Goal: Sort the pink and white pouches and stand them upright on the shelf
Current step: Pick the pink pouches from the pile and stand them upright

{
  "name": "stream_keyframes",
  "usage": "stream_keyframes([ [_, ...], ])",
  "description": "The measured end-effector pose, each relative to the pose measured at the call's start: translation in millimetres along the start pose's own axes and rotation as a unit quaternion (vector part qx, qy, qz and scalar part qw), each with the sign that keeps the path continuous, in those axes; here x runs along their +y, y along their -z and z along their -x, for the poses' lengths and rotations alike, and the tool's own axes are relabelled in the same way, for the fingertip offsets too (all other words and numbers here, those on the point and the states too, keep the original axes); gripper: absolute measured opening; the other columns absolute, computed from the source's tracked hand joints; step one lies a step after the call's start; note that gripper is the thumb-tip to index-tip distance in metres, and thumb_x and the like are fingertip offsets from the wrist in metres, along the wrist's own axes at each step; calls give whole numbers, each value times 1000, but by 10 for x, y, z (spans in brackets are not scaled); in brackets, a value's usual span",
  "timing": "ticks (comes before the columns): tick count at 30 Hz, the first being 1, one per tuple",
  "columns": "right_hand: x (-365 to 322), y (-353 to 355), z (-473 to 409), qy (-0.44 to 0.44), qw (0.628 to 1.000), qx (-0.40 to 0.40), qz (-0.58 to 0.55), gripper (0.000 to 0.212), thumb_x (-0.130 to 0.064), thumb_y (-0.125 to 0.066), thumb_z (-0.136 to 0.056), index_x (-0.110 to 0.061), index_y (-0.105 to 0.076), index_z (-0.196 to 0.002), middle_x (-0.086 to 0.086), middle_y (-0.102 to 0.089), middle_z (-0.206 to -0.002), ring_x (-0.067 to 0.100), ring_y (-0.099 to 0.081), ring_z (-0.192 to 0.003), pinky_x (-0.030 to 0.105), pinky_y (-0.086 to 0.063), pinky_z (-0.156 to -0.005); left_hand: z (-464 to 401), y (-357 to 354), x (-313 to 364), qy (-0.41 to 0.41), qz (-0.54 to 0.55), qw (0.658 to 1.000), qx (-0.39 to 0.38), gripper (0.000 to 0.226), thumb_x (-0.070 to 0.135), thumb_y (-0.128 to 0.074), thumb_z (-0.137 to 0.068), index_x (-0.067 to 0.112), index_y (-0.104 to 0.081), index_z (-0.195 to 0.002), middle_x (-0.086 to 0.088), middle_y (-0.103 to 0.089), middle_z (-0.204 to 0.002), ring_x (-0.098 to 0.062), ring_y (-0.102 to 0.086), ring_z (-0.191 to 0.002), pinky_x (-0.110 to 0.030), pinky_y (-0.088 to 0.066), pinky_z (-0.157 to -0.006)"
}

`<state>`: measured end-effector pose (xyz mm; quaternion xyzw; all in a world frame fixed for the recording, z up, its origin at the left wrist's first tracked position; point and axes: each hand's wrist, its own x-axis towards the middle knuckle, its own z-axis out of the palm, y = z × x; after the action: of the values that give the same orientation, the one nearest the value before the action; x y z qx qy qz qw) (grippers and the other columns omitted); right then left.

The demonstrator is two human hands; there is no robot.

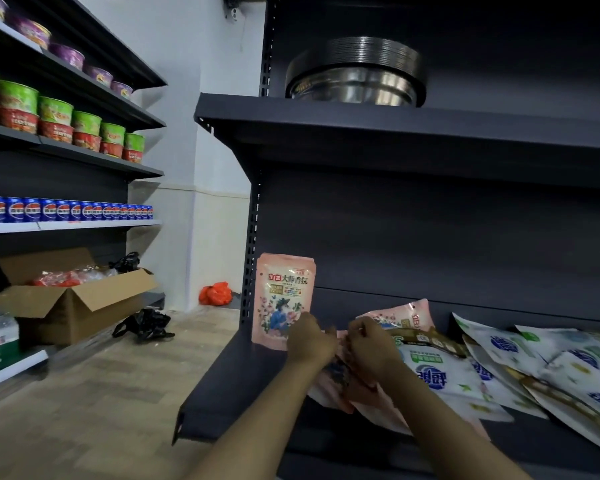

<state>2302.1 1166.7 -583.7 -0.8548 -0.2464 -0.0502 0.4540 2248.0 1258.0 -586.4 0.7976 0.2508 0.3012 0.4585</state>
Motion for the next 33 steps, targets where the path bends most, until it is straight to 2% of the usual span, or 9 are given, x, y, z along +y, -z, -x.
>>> stream_keyframes([
  [4, 227, 152, -3, -36, 999, -3, -7, 31, -18, -33, -99, 1, -54, -112, 23, -60, -118, 34, -55, -109, 29, -39, -82, -63, -204, 77, 116, 71, 989, -57, 54, 13, -60, -85, -5, -41, -132, -17, -50, -135, -31, -53, -120, -28, -46, -93],
  [10, 517, 282, -46, -72, 995, 24, -66, 23, -17, -38, -96, -3, -55, -104, 18, -63, -103, 29, -57, -89, 34, -46, -78, -119, -411, 98, 169, 131, 974, -73, 41, 7, -67, -81, -5, -56, -119, -18, -61, -122, -30, -60, -112, -31, -49, -88],
  [14, 680, 312, -114, -99, 986, 15, -132, 15, -24, -41, -94, -19, -55, -97, 14, -63, -106, 32, -61, -97, 52, -49, -91, -85, -485, 146, 112, 66, 987, -89, 35, 6, -59, -86, 0, -58, -120, -15, -62, -123, -28, -59, -113, -27, -49, -83],
  [17, 672, 315, -81, -80, 984, 28, -155, 16, -29, -42, -95, -20, -50, -105, 13, -63, -106, 30, -62, -95, 53, -51, -89, 41, -487, 198, 33, 48, 996, -61, 37, 0, -48, -88, 8, -51, -124, -10, -60, -125, -25, -58, -112, -27, -46, -82],
  [19, 553, 335, -11, -48, 976, 41, -206, 34, -29, -46, -96, -18, -37, -126, 11, -62, -107, 29, -64, -96, 52, -51, -90, 109, -474, 257, -50, 48, 997, -40, 34, 1, -47, -90, 10, -50, -123, -9, -61, -123, -23, -60, -109, -23, -43, -77],
  [22, 391, 362, 32, -37, 933, -7, -358, 72, -35, -58, -90, -33, -6, -140, 9, -58, -114, 29, -64, -100, 47, -54, -86, 147, -375, 404, -148, 71, 986, -17, 35, 1, -49, -90, 10, -51, -123, -6, -64, -118, -18, -62, -102, -15, -41, -68],
  [25, 254, 290, 29, -43, 933, -33, -356, 107, -61, -74, -62, -44, -2, -139, 2, -55, -127, 26, -61, -110, 49, -52, -92, 108, -194, 459, -194, 140, 971, -18, 37, 1, -46, -91, 14, -49, -124, -3, -63, -118, -13, -61, -101, -19, -49, -77],
  [29, 42, 185, -33, -51, 899, -126, -417, 69, -37, -75, -73, -15, -43, -130, 10, -68, -116, 28, -67, -104, 52, -52, -92, 36, 189, 362, -226, 178, 957, -21, 39, 4, -46, -94, 23, -44, -127, 7, -59, -115, -10, -58, -107, -22, -51, -84],
  [33, -176, 63, 0, -16, 909, -225, -350, 37, -18, -66, -84, -12, -55, -119, 9, -70, -111, 26, -66, -105, 44, -52, -95, -55, 600, 133, -190, 152, 970, -12, 42, 9, -45, -96, 26, -39, -134, 4, -56, -124, -12, -57, -111, -24, -52, -85],
])
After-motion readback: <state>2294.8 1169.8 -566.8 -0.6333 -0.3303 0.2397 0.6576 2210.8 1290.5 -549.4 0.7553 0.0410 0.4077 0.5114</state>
